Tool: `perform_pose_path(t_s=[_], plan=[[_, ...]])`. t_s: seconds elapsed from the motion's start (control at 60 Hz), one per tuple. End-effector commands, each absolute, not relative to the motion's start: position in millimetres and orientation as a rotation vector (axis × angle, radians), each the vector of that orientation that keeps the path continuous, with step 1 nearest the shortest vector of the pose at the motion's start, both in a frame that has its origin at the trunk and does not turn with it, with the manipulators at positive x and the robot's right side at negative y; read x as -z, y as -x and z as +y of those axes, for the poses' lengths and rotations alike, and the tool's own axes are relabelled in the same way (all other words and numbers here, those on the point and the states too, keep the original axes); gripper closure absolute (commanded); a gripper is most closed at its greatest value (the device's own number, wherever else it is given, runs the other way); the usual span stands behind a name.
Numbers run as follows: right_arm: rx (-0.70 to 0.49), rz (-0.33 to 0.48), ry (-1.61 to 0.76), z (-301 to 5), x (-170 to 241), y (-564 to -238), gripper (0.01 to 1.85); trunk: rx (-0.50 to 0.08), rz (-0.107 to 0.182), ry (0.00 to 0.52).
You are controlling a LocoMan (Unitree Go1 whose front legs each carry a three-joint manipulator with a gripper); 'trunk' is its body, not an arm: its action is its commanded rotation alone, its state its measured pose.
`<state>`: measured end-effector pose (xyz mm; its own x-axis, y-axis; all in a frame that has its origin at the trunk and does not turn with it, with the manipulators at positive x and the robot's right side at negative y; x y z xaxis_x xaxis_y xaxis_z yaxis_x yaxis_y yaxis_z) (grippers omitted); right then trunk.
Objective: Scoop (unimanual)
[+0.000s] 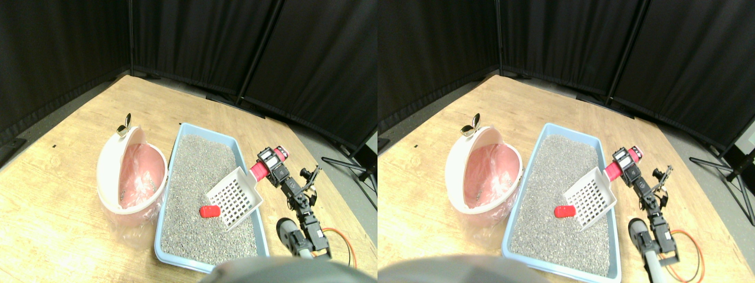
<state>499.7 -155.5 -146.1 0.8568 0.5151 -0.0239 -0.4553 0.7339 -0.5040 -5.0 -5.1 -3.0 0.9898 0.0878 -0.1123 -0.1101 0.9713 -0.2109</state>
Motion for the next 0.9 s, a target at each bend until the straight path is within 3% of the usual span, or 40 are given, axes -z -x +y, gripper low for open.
perform_pose_path(t_s=[0.017, 0.1, 0.133, 0.217, 0.333, 0.483, 0.567, 0.6, 0.9], plan=[[-0.722, -0.016, 0.553, -136, 178, -481, 1.81, -0.138, 0.148, 0.256], [-0.719, 0.061, 0.516, -128, 194, -471, 1.81, -0.151, 0.153, 0.265], [-0.757, 0.018, 0.508, -126, 199, -471, 1.81, -0.155, 0.153, 0.268], [-0.741, 0.043, 0.463, -124, 201, -468, 1.81, -0.162, 0.154, 0.269], [-0.710, 0.011, 0.439, -125, 192, -475, 1.81, -0.164, 0.150, 0.269], [-0.602, -0.038, 0.328, -130, 177, -489, 1.81, -0.157, 0.141, 0.263], [-0.546, -0.030, 0.279, -135, 169, -491, 1.81, -0.155, 0.136, 0.262], [-0.501, -0.005, 0.121, -137, 167, -493, 1.81, -0.152, 0.132, 0.261], [-0.314, -0.010, -0.096, -159, 158, -505, 1.81, -0.140, 0.119, 0.251]])
